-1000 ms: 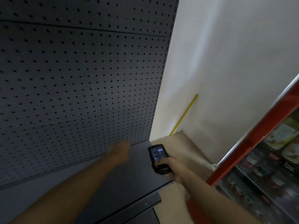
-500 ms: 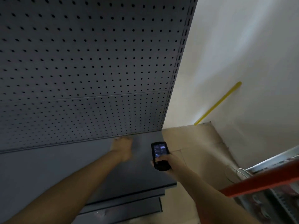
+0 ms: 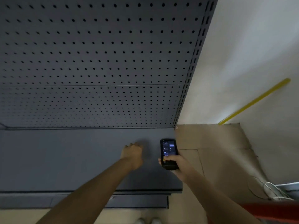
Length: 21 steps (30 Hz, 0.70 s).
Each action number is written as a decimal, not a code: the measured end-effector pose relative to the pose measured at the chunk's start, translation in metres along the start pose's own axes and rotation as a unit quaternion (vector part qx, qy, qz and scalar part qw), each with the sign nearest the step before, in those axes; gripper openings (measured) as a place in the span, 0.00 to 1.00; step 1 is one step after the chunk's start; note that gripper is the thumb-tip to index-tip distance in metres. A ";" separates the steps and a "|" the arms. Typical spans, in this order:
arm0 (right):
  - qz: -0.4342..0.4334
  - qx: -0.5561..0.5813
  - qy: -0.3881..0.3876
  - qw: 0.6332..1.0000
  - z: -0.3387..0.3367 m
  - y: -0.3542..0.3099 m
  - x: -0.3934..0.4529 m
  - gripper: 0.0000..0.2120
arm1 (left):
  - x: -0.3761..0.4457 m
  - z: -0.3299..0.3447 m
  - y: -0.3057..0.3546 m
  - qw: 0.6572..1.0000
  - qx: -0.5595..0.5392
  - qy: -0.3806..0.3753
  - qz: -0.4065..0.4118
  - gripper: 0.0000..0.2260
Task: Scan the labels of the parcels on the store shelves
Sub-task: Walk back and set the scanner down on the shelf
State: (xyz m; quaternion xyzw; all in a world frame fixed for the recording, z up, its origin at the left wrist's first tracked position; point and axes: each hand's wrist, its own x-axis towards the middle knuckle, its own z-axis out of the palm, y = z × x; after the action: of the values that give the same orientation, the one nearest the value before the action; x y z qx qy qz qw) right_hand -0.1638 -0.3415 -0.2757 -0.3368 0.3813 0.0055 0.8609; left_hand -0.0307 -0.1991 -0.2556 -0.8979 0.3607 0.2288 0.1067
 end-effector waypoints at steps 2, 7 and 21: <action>0.013 0.005 0.004 1.000 -0.002 0.003 0.002 0.09 | 0.002 0.003 0.001 1.000 -0.002 0.000 0.005 0.22; 0.037 0.005 0.005 0.999 -0.008 0.006 0.003 0.12 | 0.003 0.010 -0.003 1.000 -0.004 -0.016 0.004 0.22; 0.013 -0.106 0.085 0.991 -0.019 0.026 -0.014 0.24 | 0.003 0.025 -0.011 0.999 0.005 -0.052 0.011 0.23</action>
State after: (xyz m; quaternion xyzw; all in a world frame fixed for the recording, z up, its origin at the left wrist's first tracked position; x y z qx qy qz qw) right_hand -0.1927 -0.3293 -0.2903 -0.4202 0.4552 0.0287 0.7845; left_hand -0.0297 -0.1836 -0.2787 -0.8802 0.3660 0.2741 0.1275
